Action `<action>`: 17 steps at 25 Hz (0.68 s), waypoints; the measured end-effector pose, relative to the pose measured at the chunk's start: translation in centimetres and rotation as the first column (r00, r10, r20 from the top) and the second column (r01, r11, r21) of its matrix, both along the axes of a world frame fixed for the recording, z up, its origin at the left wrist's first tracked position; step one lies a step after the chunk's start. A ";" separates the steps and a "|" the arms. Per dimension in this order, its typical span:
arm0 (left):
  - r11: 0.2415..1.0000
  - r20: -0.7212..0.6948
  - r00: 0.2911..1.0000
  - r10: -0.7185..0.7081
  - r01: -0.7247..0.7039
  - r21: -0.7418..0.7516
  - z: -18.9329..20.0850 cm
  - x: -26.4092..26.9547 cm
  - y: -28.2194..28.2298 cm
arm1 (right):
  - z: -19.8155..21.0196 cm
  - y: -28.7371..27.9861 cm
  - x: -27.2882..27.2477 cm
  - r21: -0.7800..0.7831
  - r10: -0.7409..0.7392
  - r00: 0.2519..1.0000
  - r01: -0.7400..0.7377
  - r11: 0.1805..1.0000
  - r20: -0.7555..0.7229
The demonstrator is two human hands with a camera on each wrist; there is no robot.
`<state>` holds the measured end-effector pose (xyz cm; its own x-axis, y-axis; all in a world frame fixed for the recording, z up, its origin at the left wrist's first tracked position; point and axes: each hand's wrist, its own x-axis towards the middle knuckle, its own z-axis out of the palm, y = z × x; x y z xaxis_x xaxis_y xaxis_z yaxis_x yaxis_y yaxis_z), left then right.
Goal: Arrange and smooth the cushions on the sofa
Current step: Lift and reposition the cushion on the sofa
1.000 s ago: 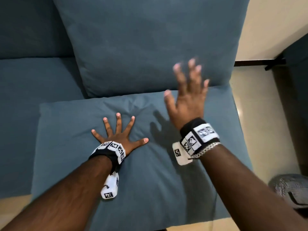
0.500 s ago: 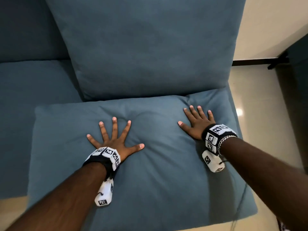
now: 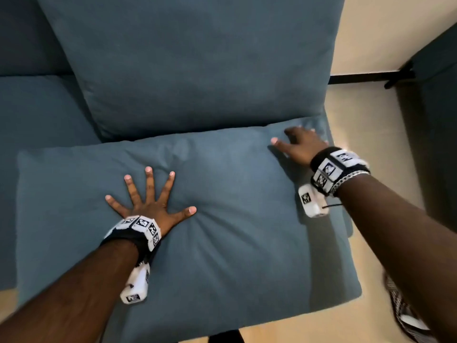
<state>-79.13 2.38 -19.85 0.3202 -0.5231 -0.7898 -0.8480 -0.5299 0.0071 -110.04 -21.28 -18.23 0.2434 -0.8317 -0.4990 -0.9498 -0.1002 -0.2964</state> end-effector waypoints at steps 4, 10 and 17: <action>1.000 -0.006 1.000 -0.007 0.007 -0.001 -0.2 0.7 -0.4 | 5.1 1.6 -1.6 -0.629 -0.127 0.891 0.402 0.665 0.436; 1.000 0.016 0.999 -0.030 0.030 0.002 0.1 -0.3 0.3 | 0.3 5.8 -3.0 -0.158 -0.105 0.988 0.122 0.980 0.113; 0.999 0.014 1.000 -0.020 0.019 0.031 -0.2 0.2 -0.7 | 0.2 14.3 2.5 -0.301 0.099 0.992 -0.119 0.946 -0.082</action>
<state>-78.91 1.70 -20.08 0.3219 -0.5046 -0.8011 -0.8580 -0.5131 -0.0216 -107.59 -7.03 -18.02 0.3167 -0.9166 -0.2440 -0.9442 -0.2801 -0.1732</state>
